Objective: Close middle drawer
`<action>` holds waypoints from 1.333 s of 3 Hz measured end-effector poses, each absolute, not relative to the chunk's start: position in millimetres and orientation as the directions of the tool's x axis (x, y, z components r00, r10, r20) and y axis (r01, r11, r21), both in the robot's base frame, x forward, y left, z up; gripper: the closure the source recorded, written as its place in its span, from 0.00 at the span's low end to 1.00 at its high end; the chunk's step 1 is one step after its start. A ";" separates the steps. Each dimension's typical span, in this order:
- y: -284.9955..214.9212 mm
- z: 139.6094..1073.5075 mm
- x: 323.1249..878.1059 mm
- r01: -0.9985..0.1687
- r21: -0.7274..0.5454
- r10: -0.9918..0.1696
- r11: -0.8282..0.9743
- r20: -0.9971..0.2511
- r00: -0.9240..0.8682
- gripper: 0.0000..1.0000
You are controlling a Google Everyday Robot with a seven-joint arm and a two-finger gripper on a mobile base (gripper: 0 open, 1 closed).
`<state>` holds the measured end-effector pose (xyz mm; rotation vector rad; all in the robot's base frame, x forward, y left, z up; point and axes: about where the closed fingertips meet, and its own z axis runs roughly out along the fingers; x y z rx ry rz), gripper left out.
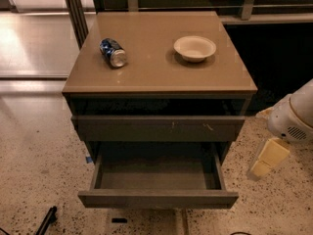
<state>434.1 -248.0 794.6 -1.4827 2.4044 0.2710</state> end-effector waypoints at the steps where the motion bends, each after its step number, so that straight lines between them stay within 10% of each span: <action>1: -248.0 792.1 434.4 -0.894 0.007 -0.836 0.448 -0.351 -0.422 0.19; 4: -248.4 771.0 427.4 -0.876 0.000 -0.816 0.483 -0.363 -0.450 0.89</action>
Offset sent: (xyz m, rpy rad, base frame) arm 0.0003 0.0000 -0.0025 0.0021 0.0046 0.0004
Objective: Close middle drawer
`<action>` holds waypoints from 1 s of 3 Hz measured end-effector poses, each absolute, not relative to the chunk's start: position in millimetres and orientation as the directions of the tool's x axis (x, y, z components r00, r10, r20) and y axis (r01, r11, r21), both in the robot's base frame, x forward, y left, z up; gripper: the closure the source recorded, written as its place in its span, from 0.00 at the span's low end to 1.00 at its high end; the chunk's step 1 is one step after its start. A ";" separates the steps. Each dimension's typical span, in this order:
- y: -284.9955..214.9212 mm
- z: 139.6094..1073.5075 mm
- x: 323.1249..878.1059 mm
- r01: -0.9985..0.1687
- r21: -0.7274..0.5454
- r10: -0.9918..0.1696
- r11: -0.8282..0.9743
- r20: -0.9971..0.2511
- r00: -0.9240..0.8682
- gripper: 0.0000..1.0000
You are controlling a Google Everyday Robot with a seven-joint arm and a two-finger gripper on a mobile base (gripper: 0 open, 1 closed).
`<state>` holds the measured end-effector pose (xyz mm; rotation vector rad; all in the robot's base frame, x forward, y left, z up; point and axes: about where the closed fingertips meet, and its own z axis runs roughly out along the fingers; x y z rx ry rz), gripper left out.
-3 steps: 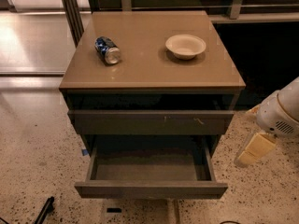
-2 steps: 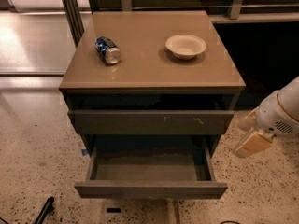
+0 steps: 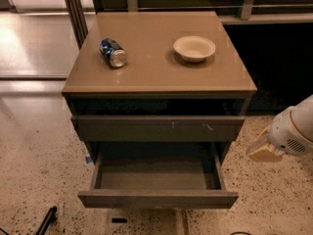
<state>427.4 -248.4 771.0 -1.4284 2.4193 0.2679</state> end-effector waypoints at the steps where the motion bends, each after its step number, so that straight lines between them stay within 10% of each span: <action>1: -247.9 698.9 406.5 -0.819 0.086 -0.721 0.568 -0.427 -0.545 1.00; 3: -228.7 536.9 396.2 -0.663 0.298 -0.479 0.687 -0.500 -0.721 1.00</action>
Offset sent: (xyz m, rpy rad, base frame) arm -0.0407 0.0094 -0.2752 0.4212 0.1196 -0.4466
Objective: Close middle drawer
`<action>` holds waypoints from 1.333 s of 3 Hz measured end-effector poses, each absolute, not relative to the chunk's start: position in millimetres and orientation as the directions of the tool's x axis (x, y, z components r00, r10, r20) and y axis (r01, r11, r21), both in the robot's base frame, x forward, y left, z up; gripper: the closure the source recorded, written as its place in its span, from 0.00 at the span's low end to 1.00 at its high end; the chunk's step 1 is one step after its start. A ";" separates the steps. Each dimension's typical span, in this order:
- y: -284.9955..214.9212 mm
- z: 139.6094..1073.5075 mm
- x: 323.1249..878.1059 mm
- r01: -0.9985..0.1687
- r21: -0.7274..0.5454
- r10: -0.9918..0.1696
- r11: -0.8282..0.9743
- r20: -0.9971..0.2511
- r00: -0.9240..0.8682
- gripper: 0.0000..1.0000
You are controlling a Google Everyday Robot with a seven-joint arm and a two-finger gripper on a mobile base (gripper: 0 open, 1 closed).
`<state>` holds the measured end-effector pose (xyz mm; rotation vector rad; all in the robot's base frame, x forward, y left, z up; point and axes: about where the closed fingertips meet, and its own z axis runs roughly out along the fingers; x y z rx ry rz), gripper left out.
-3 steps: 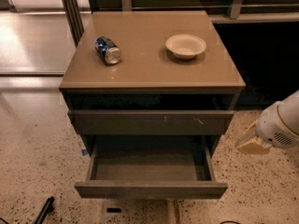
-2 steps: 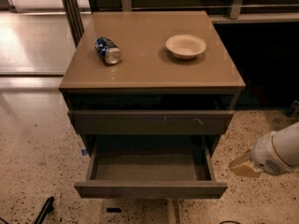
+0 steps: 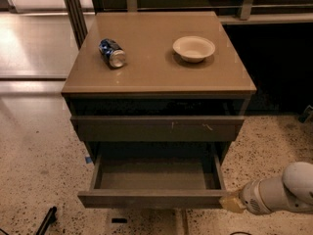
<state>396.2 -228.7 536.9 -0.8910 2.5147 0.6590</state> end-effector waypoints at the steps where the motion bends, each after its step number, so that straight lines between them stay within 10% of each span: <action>1: -208.6 481.4 412.6 -0.648 0.354 -0.448 0.675 -0.502 -0.740 1.00; 4: -215.4 425.8 433.7 -0.569 0.390 -0.366 0.724 -0.481 -0.797 1.00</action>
Offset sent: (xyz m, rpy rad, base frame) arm 0.0171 0.0154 -0.0423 0.0372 0.0158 -0.0059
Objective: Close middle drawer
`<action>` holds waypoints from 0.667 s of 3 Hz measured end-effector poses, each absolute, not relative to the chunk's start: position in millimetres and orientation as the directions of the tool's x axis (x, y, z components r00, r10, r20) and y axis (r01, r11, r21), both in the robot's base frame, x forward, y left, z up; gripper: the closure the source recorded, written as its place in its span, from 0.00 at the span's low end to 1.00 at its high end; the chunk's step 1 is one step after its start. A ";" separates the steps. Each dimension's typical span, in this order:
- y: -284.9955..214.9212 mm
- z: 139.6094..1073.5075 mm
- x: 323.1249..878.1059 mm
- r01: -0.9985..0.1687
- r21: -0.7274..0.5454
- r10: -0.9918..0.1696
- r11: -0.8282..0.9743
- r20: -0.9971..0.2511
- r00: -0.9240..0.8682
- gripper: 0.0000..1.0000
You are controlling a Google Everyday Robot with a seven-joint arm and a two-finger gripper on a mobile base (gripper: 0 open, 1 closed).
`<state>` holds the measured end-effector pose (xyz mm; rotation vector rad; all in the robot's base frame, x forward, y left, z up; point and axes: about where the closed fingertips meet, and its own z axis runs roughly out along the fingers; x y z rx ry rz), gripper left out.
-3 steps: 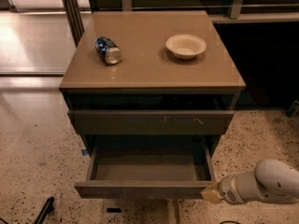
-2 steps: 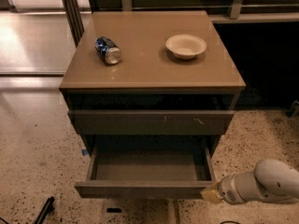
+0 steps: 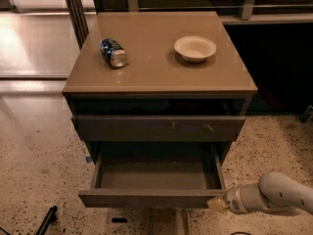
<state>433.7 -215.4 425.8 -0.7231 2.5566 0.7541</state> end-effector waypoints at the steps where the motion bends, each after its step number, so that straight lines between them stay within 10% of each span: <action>1: -215.1 420.2 438.1 -0.564 0.394 -0.360 0.725 -0.481 -0.799 1.00; 2: -207.5 417.1 459.9 -0.591 0.376 -0.377 0.714 -0.504 -0.777 1.00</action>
Offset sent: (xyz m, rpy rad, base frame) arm 0.1022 0.0282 -0.0157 -0.0074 -0.1237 0.0724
